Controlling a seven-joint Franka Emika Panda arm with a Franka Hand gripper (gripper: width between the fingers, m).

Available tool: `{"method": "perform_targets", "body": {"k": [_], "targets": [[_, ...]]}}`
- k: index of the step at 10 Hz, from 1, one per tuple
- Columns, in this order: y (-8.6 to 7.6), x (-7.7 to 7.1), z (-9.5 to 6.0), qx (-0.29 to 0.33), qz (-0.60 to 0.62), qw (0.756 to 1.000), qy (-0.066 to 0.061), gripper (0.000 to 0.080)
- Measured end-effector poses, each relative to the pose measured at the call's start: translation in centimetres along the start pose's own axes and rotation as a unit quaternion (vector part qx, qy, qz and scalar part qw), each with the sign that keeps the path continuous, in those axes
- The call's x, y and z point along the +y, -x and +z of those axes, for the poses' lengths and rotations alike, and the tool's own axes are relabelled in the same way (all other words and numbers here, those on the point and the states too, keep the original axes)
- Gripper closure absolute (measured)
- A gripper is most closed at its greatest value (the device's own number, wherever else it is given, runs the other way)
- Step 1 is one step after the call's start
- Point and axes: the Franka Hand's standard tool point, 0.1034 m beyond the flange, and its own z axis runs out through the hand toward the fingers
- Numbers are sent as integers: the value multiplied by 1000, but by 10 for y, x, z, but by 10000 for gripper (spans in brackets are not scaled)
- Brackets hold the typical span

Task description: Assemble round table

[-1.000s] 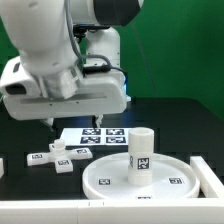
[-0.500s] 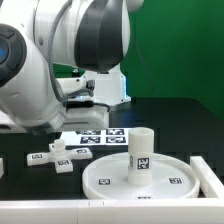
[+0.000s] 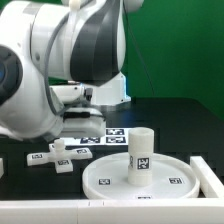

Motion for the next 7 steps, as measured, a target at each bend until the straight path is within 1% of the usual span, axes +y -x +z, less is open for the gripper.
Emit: {"method": "perform_targets", "body": {"k": [1, 4, 5, 6, 7], "targets": [[0, -2, 5, -13, 22, 1000, 0, 151], [-1, 0, 7, -14, 20, 1000, 1, 151], [-1, 6, 17, -34, 27, 999, -3, 151], [-2, 9, 24, -50, 30, 998, -5, 151], [-1, 7, 26, -55, 29, 998, -5, 151]]}}
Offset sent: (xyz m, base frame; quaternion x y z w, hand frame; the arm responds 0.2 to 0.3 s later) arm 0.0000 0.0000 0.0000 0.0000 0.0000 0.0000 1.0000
